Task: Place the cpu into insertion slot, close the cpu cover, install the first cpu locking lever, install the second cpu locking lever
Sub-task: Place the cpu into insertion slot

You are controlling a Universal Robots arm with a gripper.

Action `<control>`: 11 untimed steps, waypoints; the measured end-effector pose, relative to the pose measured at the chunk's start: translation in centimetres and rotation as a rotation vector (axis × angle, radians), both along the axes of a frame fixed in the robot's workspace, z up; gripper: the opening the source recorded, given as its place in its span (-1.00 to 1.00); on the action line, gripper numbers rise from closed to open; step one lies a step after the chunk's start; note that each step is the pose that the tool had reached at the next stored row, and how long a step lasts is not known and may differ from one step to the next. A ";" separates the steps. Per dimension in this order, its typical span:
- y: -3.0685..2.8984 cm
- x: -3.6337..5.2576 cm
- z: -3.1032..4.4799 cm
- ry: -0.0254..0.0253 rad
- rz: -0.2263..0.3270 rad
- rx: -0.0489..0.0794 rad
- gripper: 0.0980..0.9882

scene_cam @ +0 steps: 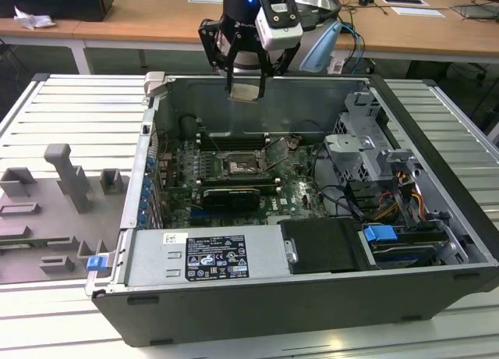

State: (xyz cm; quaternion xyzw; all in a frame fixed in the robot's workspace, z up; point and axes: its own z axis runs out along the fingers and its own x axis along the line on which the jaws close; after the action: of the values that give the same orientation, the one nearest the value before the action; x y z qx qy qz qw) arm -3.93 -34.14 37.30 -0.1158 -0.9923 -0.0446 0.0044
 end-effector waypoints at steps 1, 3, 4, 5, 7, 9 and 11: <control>0.00 0.00 0.00 0.0000 -0.006 0.000 -0.03; 0.00 0.00 0.00 0.0000 -0.020 0.000 -0.03; 0.00 0.00 0.00 0.0000 -0.024 0.000 -0.03; 0.00 0.00 0.00 0.0000 -0.029 0.000 -0.03; 0.00 0.00 0.00 0.0000 -0.038 0.000 -0.03; 0.00 0.00 0.00 0.0000 -0.051 0.000 -0.03; 0.00 0.00 0.00 0.0000 -0.057 0.000 -0.03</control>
State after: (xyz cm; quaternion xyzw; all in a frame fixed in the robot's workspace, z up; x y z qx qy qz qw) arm -3.93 -34.14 37.30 -0.1443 -0.9885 -0.0447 0.0031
